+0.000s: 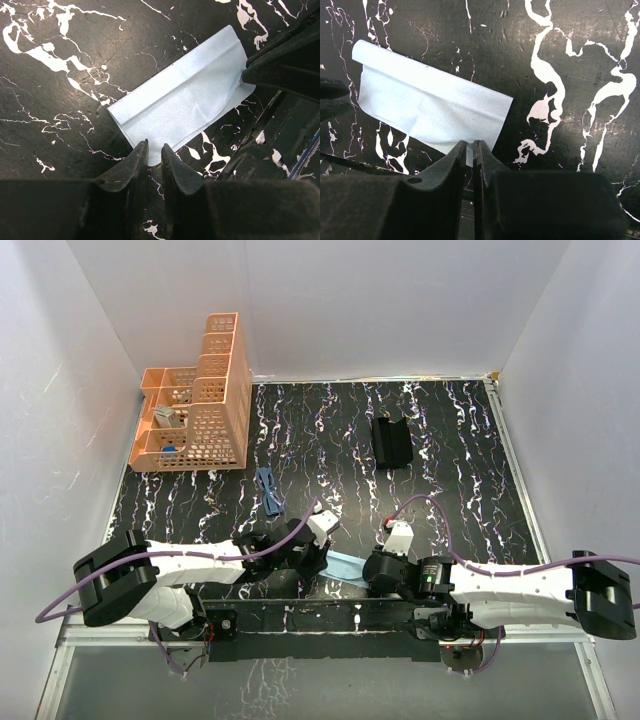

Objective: Organize the sunglasses
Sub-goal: Fold the glasses cleaning cloth at the center of the board.

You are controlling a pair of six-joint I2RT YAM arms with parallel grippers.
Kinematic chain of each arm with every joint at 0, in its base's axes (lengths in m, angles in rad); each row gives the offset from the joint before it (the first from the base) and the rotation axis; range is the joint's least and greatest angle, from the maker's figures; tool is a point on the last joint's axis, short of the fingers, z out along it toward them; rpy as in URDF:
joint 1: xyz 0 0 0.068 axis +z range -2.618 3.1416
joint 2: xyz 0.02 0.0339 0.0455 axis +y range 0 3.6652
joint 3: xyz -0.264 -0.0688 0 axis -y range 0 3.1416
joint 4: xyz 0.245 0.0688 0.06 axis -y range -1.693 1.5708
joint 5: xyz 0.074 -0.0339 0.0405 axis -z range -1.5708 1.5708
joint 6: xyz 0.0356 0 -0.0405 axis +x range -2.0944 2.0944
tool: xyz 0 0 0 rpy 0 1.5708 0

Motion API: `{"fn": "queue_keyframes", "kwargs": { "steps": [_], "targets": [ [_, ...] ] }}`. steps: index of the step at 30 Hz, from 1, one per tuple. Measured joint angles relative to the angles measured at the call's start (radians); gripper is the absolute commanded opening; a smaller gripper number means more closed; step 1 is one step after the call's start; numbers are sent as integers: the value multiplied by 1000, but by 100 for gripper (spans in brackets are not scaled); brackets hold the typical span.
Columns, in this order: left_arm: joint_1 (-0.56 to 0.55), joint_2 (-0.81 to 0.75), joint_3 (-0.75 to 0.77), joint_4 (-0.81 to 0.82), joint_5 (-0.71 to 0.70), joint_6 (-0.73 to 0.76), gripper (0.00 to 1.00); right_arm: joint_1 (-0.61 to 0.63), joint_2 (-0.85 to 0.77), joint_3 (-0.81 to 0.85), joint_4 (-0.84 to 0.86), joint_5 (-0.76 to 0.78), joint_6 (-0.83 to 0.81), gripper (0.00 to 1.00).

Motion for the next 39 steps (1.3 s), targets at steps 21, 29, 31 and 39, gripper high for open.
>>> {"fn": "queue_keyframes", "kwargs": {
  "steps": [21, 29, 31, 39],
  "targets": [
    [-6, -2, 0, -5, -19, -6, 16, 113, 10, 100, -54, 63, 52, 0],
    [-6, -2, -2, -5, -20, -6, 16, 116, -13, 68, -81, 97, 118, 0],
    [-6, -2, -2, -5, -19, -6, 16, 116, -22, 43, -83, 103, 125, 0],
    [-6, 4, 1, 2, -14, -11, 16, 116, -13, 8, -69, 123, 137, 0]
  ]
}}
